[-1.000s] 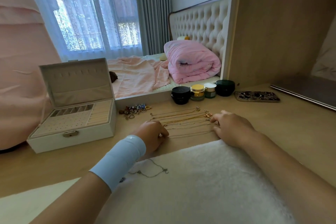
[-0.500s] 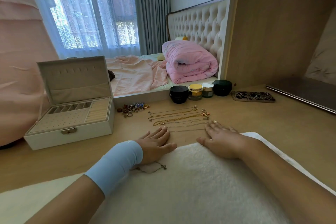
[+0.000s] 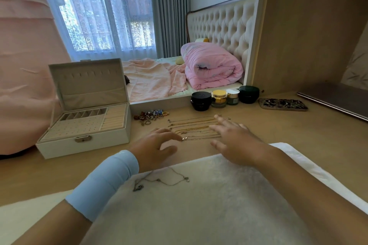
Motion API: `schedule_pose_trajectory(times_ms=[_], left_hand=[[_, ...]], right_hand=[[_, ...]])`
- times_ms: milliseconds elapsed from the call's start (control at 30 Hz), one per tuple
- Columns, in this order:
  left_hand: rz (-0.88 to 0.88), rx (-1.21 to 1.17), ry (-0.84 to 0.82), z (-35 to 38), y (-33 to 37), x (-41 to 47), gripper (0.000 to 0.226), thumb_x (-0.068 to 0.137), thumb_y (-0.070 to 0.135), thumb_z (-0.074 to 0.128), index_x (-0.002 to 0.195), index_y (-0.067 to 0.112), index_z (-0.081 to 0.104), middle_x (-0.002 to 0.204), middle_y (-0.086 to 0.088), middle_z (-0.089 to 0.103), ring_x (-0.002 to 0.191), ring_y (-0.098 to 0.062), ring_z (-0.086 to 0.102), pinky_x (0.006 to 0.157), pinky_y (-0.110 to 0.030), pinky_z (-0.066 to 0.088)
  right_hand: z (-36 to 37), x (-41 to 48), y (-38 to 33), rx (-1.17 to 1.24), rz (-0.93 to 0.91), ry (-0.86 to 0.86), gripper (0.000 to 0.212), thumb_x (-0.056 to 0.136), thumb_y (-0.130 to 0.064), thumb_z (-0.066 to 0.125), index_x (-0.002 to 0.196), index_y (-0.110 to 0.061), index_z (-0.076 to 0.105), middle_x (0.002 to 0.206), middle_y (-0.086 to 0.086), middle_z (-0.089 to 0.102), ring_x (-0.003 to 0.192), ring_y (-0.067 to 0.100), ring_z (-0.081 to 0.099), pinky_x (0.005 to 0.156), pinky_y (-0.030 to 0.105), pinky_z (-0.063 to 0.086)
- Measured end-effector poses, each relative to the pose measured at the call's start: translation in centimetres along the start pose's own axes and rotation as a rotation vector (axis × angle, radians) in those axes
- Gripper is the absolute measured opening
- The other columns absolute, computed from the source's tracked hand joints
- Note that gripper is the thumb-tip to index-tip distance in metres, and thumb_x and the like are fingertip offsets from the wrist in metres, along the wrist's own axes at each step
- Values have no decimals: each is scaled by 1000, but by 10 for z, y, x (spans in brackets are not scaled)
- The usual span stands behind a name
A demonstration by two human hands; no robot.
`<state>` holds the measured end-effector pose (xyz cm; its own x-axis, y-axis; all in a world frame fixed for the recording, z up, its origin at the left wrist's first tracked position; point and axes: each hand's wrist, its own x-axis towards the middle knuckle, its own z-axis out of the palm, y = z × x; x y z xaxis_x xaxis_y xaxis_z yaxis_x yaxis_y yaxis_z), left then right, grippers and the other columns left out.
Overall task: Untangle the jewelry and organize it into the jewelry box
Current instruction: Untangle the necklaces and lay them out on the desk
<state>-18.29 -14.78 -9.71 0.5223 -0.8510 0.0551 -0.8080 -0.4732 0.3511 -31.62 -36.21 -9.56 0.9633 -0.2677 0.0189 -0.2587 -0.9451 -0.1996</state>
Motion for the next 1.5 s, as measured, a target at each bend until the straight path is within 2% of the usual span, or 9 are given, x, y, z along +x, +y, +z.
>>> schedule_pose_trajectory(times_ms=[67, 233, 533, 700, 967, 1100, 1200, 1333, 1500], left_hand=[[-10, 8, -10, -10, -2, -19, 20, 98, 30, 52, 114, 40, 61, 113, 20, 58, 98, 4, 54, 91, -19, 48], [-18, 44, -67, -17, -9, -58, 14, 92, 33, 62, 104, 41, 65, 96, 23, 59, 87, 1, 56, 71, -7, 43], [38, -248, 100, 11, -1, -55, 24, 85, 37, 70, 108, 37, 64, 97, 18, 65, 88, 5, 60, 78, -14, 46], [-128, -657, -65, -8, 9, -43, 25, 83, 19, 74, 100, 19, 56, 82, 1, 76, 76, -16, 70, 85, -37, 57], [-40, -925, 94, -61, 12, -32, 19, 99, 9, 49, 86, 8, 64, 63, -4, 58, 58, -17, 53, 61, -25, 49], [-50, -1150, 139, -68, 3, -33, 24, 98, 6, 45, 79, 8, 60, 69, -9, 63, 64, -22, 59, 68, -32, 48], [-155, -927, 248, -71, -7, -33, 20, 98, 11, 50, 84, 13, 65, 80, -3, 70, 73, -17, 63, 69, -25, 49], [-233, -623, 488, -77, -7, -35, 7, 93, 16, 59, 96, 11, 62, 80, -4, 66, 65, -14, 61, 66, -28, 49], [-241, -695, 477, -77, 7, -40, 14, 90, 31, 61, 93, 20, 70, 89, -2, 74, 81, -16, 68, 67, -27, 50]], right_hand=[[-7, -7, -24, 100, -127, 42, 37, 102, -42, 52, 138, -34, 54, 142, -14, 49, 131, 9, 44, 113, 38, 37], [-6, -16, -71, 173, -315, -250, 16, 87, -43, 74, 103, -41, 70, 96, -20, 58, 84, 1, 52, 73, 19, 41], [2, -10, -79, 190, -306, -281, 6, 90, -40, 71, 89, -35, 72, 100, -16, 59, 89, 4, 56, 76, 23, 48], [-7, -5, -78, 638, -222, -218, 15, 102, -23, 53, 93, -20, 64, 93, 5, 66, 81, 14, 59, 78, 33, 49], [-16, 10, -93, 1405, -89, -146, 43, 106, -27, 41, 67, -15, 53, 78, 9, 64, 78, 25, 57, 85, 44, 45], [-24, 12, -97, 1598, -177, -256, 32, 95, -34, 48, 70, -14, 50, 65, 8, 51, 65, 24, 53, 78, 42, 48], [-30, 13, -99, 1593, -242, -252, 31, 96, -29, 44, 81, -10, 62, 66, 9, 53, 63, 23, 54, 75, 42, 50], [-38, 18, -105, 1541, -309, -252, 47, 96, -35, 37, 118, -6, 67, 108, 13, 73, 100, 31, 68, 90, 43, 52], [-34, 21, -112, 1435, -294, -202, 61, 96, -48, 32, 145, -17, 51, 141, -4, 61, 133, 15, 55, 116, 46, 36]])
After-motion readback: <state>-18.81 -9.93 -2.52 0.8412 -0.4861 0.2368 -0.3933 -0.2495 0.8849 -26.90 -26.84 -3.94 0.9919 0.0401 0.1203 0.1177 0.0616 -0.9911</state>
